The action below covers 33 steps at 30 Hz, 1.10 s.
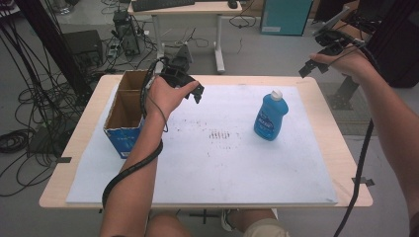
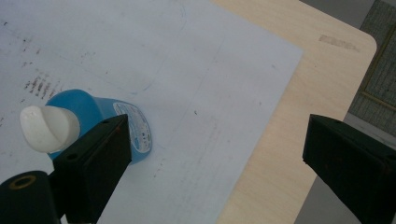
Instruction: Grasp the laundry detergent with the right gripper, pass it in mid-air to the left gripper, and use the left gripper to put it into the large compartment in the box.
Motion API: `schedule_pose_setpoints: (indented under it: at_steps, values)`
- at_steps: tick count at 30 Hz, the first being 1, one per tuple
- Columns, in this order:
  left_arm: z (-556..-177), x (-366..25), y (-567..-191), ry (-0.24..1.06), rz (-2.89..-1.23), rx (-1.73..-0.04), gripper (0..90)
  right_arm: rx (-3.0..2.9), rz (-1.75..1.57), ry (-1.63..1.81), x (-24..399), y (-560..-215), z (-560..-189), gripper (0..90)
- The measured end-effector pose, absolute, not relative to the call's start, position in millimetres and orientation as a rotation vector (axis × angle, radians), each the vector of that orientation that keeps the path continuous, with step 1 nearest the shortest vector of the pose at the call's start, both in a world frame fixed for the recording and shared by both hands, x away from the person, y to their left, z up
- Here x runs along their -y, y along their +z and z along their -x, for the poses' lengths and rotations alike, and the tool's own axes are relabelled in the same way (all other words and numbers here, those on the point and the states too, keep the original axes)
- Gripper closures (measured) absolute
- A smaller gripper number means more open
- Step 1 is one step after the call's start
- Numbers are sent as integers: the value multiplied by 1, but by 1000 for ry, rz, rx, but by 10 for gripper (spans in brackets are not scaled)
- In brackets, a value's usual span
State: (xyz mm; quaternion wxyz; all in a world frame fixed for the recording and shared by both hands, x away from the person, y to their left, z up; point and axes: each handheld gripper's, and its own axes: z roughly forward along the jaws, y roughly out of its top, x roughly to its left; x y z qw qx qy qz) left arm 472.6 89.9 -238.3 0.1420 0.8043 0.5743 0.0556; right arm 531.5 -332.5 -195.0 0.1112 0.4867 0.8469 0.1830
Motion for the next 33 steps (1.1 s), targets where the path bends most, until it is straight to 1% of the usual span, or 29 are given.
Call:
schedule_pose_setpoints:
  at_steps: [17,33]
  values:
    - [-464,-94,-237,171,-2320,-1651,65,-2506,-1310,603,338,-196,-519,72]
    - [-459,-93,-236,186,-2330,-1628,64,-2505,-1287,619,349,-203,-503,70]
